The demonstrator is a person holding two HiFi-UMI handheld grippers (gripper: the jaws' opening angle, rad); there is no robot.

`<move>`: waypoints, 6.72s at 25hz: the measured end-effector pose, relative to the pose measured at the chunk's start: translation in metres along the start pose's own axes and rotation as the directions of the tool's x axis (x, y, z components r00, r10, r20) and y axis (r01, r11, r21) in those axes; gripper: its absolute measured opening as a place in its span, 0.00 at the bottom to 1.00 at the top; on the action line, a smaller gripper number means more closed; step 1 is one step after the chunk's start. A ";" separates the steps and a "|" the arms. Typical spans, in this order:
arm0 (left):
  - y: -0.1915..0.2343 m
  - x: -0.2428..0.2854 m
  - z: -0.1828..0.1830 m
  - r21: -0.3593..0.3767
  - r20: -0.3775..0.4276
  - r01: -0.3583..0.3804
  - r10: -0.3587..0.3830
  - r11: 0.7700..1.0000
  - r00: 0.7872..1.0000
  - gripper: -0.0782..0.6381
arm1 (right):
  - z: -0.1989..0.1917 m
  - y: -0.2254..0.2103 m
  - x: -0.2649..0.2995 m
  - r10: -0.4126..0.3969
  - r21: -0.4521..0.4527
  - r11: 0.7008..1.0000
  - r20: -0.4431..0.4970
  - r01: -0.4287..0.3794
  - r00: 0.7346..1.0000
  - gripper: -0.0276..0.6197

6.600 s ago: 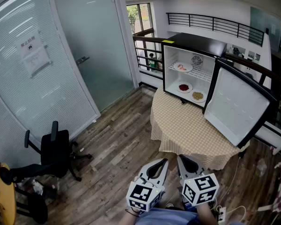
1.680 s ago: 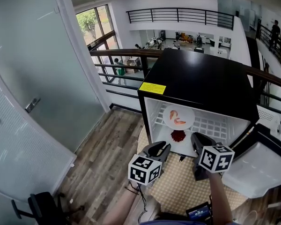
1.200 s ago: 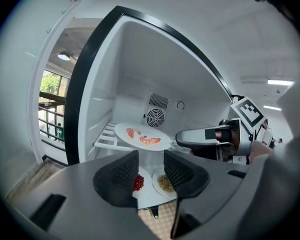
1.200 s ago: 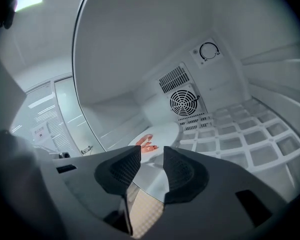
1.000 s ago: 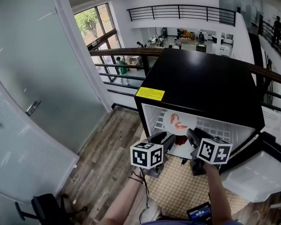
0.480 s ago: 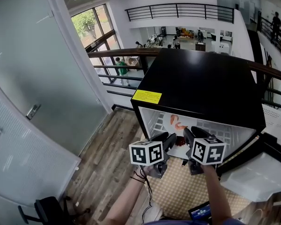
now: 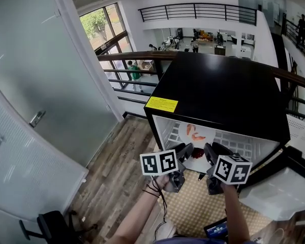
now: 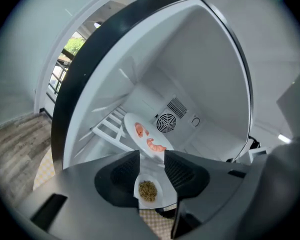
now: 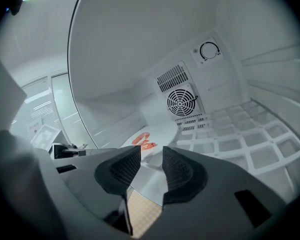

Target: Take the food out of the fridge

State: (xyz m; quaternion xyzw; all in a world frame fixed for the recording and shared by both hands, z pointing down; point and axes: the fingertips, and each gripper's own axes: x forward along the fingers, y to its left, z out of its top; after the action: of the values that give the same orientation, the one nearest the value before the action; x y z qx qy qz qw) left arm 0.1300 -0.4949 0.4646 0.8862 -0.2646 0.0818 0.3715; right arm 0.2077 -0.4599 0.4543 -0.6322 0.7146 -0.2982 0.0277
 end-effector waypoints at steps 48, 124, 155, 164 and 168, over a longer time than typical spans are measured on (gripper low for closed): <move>-0.006 -0.055 -0.041 -0.326 0.051 -0.009 0.027 0.945 0.998 0.18 | -0.026 0.012 -0.009 0.132 0.438 0.886 0.070 -0.150 0.989 0.18; -0.082 -0.277 -0.289 -0.054 0.009 -0.042 0.042 0.998 0.999 0.19 | -0.230 0.118 -0.240 0.237 0.650 0.731 0.045 -0.209 0.970 0.08; -0.266 -0.347 -0.466 0.014 0.059 -0.218 0.217 0.976 0.974 0.19 | -0.310 0.082 -0.482 0.343 0.682 0.670 0.067 -0.294 0.937 0.08; -0.257 -0.377 -0.455 0.029 0.080 -0.225 0.222 0.974 0.972 0.19 | -0.312 0.114 -0.479 0.344 0.657 0.688 0.077 -0.307 0.936 0.08; -0.246 -0.399 -0.452 0.024 0.086 -0.226 0.223 0.974 0.971 0.19 | -0.319 0.139 -0.476 0.351 0.662 0.681 0.083 -0.315 0.933 0.08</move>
State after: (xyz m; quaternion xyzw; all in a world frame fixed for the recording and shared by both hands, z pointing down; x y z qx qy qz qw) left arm -0.0537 0.1287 0.4984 0.8593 -0.3768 0.0908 0.3336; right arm 0.0463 0.1056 0.4911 -0.4320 0.6642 -0.5386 0.2865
